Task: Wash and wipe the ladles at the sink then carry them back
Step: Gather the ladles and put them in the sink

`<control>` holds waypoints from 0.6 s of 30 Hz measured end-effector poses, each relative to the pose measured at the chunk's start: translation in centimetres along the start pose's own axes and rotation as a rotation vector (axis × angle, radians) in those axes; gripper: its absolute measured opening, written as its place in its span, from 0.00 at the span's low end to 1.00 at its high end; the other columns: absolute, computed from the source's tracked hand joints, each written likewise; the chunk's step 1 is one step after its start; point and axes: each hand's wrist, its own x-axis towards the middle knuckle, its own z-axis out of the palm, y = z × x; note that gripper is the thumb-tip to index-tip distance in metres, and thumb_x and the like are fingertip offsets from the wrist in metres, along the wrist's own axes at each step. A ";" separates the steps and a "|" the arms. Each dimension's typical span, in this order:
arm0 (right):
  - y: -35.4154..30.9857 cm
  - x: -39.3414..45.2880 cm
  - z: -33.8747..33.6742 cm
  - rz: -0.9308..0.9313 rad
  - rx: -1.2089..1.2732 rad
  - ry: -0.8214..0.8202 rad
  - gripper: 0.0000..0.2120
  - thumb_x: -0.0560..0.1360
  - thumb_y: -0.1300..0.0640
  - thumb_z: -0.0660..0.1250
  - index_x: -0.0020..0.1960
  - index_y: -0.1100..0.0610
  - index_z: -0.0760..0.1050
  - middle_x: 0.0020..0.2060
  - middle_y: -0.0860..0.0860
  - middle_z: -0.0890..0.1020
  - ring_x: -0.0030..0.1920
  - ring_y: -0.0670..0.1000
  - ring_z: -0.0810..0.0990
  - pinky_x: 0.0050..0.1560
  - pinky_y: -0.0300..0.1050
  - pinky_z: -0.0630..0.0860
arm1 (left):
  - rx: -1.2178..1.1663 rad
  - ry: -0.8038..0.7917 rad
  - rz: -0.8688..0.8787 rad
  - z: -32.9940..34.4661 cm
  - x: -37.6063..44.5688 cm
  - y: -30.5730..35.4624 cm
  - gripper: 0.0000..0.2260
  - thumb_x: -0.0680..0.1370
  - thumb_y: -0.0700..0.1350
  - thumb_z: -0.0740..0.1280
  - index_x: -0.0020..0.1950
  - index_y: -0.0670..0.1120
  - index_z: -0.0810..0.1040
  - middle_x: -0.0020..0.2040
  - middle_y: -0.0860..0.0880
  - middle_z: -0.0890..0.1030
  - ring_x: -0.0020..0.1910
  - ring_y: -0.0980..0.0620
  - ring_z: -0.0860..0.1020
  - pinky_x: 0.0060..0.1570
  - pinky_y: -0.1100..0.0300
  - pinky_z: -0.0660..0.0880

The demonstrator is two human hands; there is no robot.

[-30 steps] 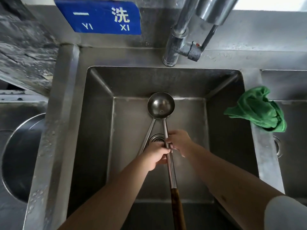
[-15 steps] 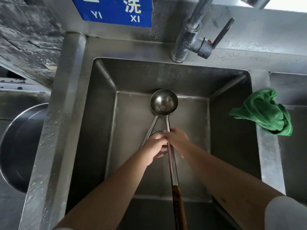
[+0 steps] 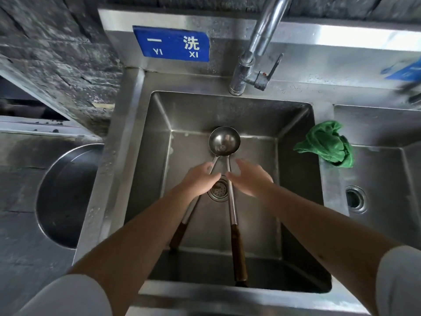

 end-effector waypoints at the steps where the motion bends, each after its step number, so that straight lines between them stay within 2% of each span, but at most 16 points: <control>1: -0.2 -1.0 -0.6 -0.054 -0.075 0.012 0.31 0.76 0.37 0.59 0.75 0.47 0.62 0.73 0.49 0.69 0.71 0.56 0.69 0.65 0.57 0.69 | 0.047 0.022 0.034 -0.6 -1.1 0.5 0.23 0.79 0.52 0.64 0.72 0.45 0.71 0.69 0.44 0.75 0.68 0.45 0.73 0.64 0.56 0.68; 4: -0.9 -4.3 -2.5 -0.146 -0.216 0.029 0.35 0.76 0.32 0.56 0.78 0.47 0.57 0.78 0.48 0.60 0.77 0.56 0.60 0.70 0.61 0.63 | 0.250 0.069 0.107 -2.0 -4.8 1.7 0.26 0.80 0.55 0.61 0.75 0.45 0.65 0.75 0.43 0.67 0.73 0.44 0.66 0.69 0.51 0.64; 7: -1.3 -7.1 -3.9 -0.184 -0.291 0.022 0.41 0.74 0.27 0.53 0.79 0.48 0.53 0.80 0.49 0.53 0.79 0.56 0.53 0.73 0.64 0.59 | 0.561 0.102 0.170 -3.1 -8.2 2.1 0.29 0.79 0.62 0.57 0.76 0.47 0.62 0.76 0.43 0.63 0.74 0.42 0.64 0.67 0.44 0.66; 9: -1.4 -8.8 -4.5 -0.200 -0.310 0.028 0.41 0.73 0.27 0.51 0.79 0.47 0.51 0.80 0.49 0.50 0.79 0.56 0.50 0.73 0.65 0.58 | 0.666 0.126 0.187 -3.6 -10.3 2.3 0.30 0.79 0.64 0.55 0.77 0.49 0.60 0.77 0.44 0.62 0.75 0.42 0.63 0.66 0.42 0.67; 15: -1.7 -13.1 -6.4 -0.256 -0.305 0.028 0.40 0.74 0.27 0.50 0.79 0.47 0.51 0.80 0.48 0.48 0.79 0.55 0.48 0.73 0.67 0.55 | 0.767 0.194 0.244 -4.8 -14.2 2.7 0.31 0.77 0.67 0.52 0.76 0.53 0.58 0.80 0.44 0.55 0.76 0.41 0.60 0.68 0.40 0.66; 18: -2.2 -14.3 -7.0 -0.277 -0.338 0.038 0.40 0.74 0.28 0.51 0.79 0.48 0.51 0.80 0.48 0.48 0.80 0.55 0.48 0.73 0.66 0.55 | 0.763 0.227 0.273 -5.3 -15.7 2.9 0.31 0.77 0.67 0.51 0.76 0.54 0.57 0.79 0.45 0.57 0.76 0.42 0.60 0.68 0.41 0.66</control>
